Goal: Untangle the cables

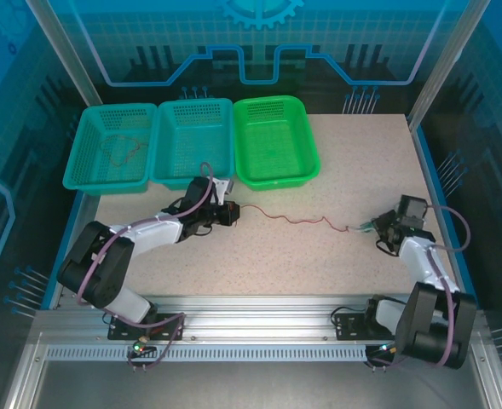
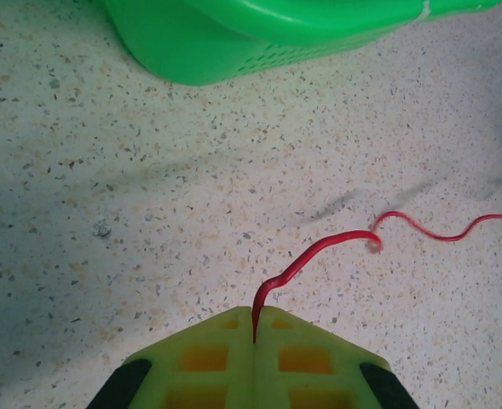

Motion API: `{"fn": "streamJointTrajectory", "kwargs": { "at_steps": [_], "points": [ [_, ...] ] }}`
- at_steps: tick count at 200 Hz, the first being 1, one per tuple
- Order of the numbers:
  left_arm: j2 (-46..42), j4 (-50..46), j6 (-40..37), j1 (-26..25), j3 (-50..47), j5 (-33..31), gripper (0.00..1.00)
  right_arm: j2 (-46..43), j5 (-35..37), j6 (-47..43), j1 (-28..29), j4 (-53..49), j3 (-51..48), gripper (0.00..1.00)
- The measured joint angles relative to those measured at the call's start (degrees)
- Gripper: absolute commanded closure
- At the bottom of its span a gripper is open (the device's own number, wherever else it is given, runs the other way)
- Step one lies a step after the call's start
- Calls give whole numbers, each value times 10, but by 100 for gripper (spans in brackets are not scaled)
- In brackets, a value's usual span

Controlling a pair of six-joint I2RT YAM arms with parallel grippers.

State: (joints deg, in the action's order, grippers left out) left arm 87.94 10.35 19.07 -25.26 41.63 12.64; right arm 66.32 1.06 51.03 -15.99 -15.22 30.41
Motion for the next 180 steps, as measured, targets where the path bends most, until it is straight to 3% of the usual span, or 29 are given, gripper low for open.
{"fn": "streamJointTrajectory", "kwargs": {
  "at_steps": [21,60,89,115,143,180],
  "points": [
    [-8,-16,-13,0,0,-21,100,22,-12,-4,-10,-3,1,100],
    [-63,-105,-20,9,0,-129,100,-1,-43,28,-163,12,0,100],
    [-99,-140,-10,37,-13,-191,100,-7,-46,41,-170,15,0,100],
    [-108,-142,-10,39,-24,-186,100,-3,-46,40,-146,16,2,100],
    [-113,-126,-14,39,-35,-149,100,1,-47,28,-75,14,5,100],
    [-150,-104,-73,31,-36,-33,100,2,-34,7,17,3,12,100]
  ]
}}
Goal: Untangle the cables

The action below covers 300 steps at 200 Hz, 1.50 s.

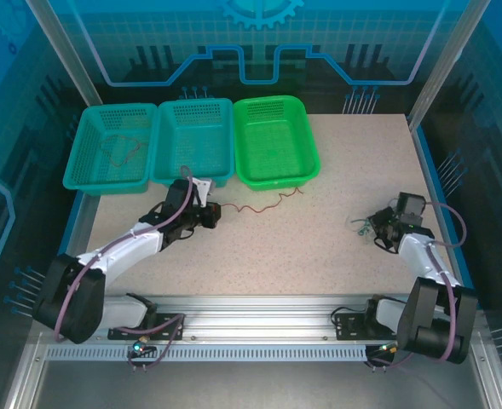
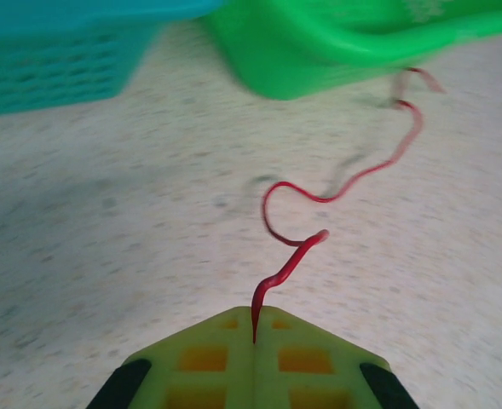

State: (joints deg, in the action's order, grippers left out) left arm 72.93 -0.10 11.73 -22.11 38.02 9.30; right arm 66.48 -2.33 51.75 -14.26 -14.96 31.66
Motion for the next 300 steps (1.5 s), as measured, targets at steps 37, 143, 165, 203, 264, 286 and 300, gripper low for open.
{"fn": "streamJointTrajectory", "kwargs": {
  "at_steps": [37,143,165,203,264,286,300],
  "points": [
    [-39,-2,-53,-39,22,78,100,3,10,-5,45,-6,6,100],
    [-67,-9,-87,-64,207,90,100,5,19,-6,46,-13,14,100],
    [-67,-7,-86,-52,238,46,100,2,19,-6,46,-13,14,100],
    [-31,-29,-55,85,294,-75,100,-2,18,-6,46,-15,14,100],
    [73,-76,30,340,320,-129,100,-12,14,-6,46,-15,14,100],
    [118,-91,50,388,331,-123,100,-17,14,-6,47,-15,14,100],
    [149,-101,55,408,347,-119,100,-19,14,-6,48,-16,13,100]
  ]
}}
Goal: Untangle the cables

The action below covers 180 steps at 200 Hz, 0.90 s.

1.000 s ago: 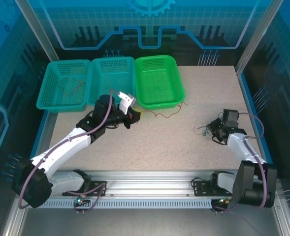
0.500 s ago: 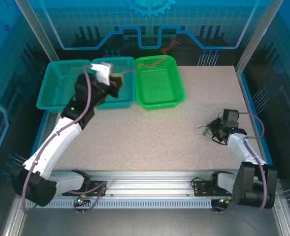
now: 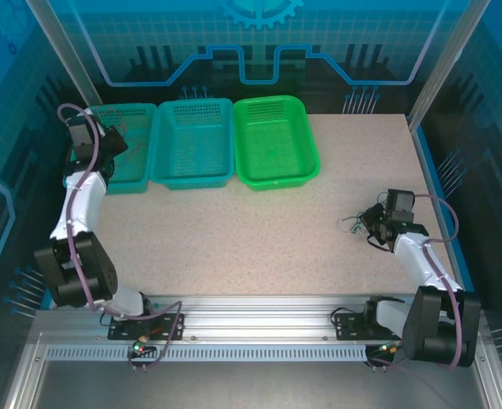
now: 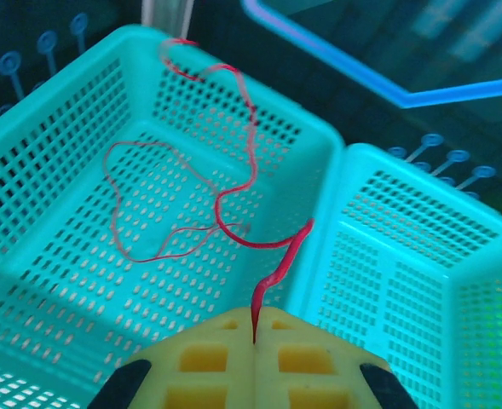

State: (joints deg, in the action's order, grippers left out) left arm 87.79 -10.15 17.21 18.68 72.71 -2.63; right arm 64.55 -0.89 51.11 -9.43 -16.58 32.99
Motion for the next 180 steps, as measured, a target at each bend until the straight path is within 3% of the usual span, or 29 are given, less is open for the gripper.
{"fn": "streamJointTrajectory", "kwargs": {
  "at_steps": [27,47,66,92,125,146,180],
  "points": [
    [53,-12,5,20,33,2,100,-8,0,-2,0,-5,0,100],
    [80,-18,5,29,54,5,59,-15,0,-2,0,-8,0,100],
    [82,-18,9,33,56,8,38,-21,0,-2,0,-11,0,100],
    [59,-2,35,34,43,19,32,-24,0,-3,0,-15,0,100],
    [-43,34,92,13,-17,50,32,-21,-11,-6,4,-15,0,100],
    [-105,59,115,-52,-40,74,33,-10,-40,-19,14,-12,1,100],
    [-157,101,125,-212,-79,126,34,21,-97,-55,46,-2,24,100]
  ]
}}
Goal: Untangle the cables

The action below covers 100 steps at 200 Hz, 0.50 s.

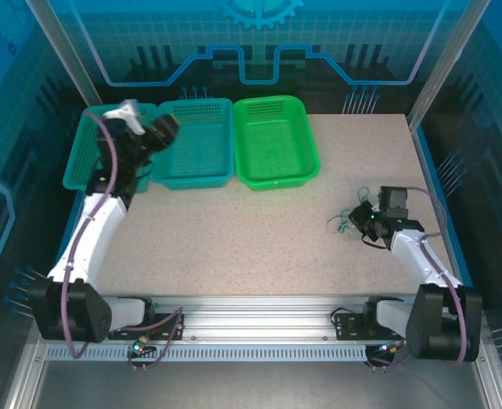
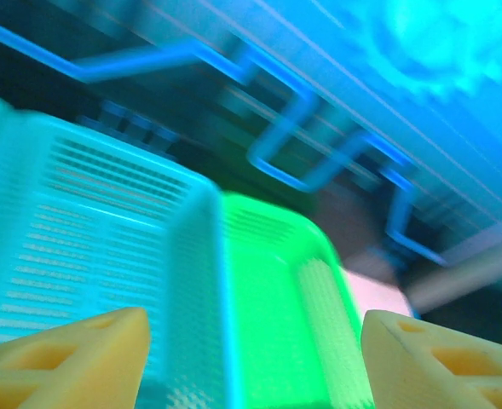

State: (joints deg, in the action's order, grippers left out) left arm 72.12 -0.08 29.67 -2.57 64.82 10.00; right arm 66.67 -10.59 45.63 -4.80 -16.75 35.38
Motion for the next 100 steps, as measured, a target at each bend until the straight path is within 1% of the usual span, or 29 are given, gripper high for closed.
{"fn": "streamJointTrajectory", "kwargs": {
  "at_steps": [31,52,78,100],
  "points": [
    [2,21,-45,-148,-45,32,36,35,-55,-30,31,16,33,100],
    [19,31,-92,-228,-74,51,37,58,-90,-48,54,29,50,100],
    [64,49,-127,-296,-102,67,37,74,-125,-64,80,45,63,100],
    [108,68,-133,-331,-121,78,37,78,-148,-72,95,62,66,100]
  ]
}}
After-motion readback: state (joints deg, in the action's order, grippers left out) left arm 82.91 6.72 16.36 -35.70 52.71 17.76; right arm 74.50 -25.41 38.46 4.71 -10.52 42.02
